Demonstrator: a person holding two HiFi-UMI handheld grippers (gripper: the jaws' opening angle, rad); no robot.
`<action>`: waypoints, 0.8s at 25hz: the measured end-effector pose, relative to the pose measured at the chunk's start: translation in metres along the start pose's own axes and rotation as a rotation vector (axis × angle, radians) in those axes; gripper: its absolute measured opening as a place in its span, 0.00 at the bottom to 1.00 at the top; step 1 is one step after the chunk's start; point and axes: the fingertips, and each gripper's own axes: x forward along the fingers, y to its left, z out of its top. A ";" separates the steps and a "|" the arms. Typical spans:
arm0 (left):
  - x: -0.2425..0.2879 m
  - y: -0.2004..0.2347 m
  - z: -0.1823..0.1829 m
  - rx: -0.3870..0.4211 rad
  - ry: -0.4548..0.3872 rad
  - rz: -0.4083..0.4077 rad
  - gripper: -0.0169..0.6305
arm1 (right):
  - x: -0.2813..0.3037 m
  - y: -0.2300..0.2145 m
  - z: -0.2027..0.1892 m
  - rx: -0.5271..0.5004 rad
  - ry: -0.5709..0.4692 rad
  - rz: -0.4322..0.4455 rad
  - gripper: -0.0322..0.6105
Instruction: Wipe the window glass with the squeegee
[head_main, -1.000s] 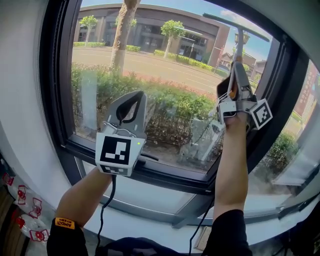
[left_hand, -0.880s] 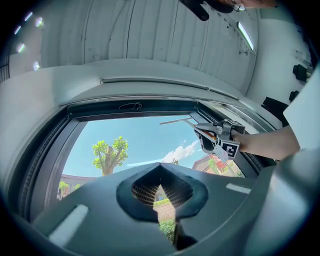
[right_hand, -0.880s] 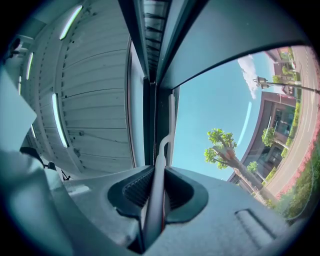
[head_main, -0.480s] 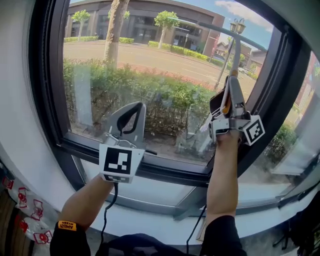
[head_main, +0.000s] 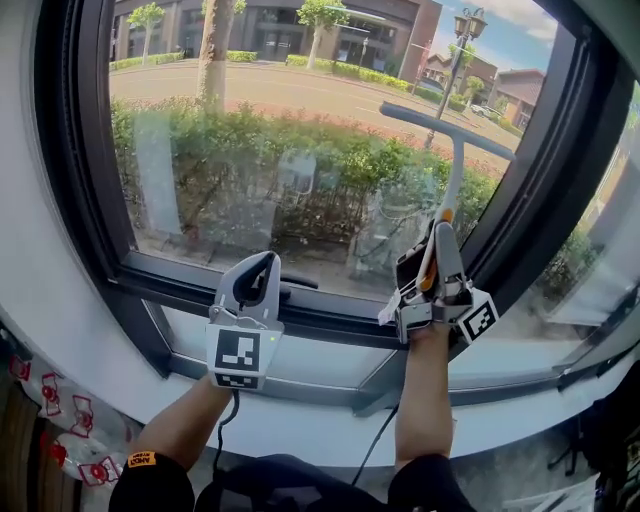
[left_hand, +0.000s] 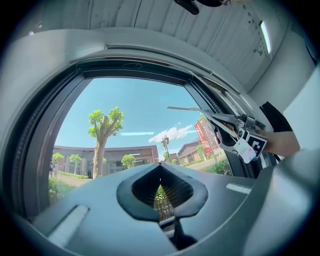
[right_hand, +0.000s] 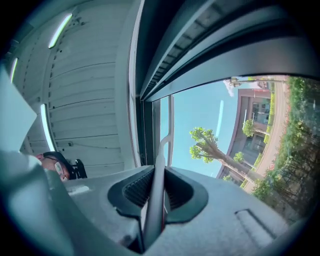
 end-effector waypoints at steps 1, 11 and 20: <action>-0.003 0.001 -0.008 -0.011 0.014 0.004 0.05 | -0.009 -0.003 -0.005 0.006 -0.003 -0.009 0.13; -0.022 0.013 -0.030 -0.015 0.064 0.049 0.05 | -0.036 -0.004 -0.009 -0.018 -0.021 -0.049 0.13; -0.082 0.096 -0.040 0.028 0.129 0.195 0.05 | 0.007 0.015 -0.101 -0.093 0.049 -0.055 0.13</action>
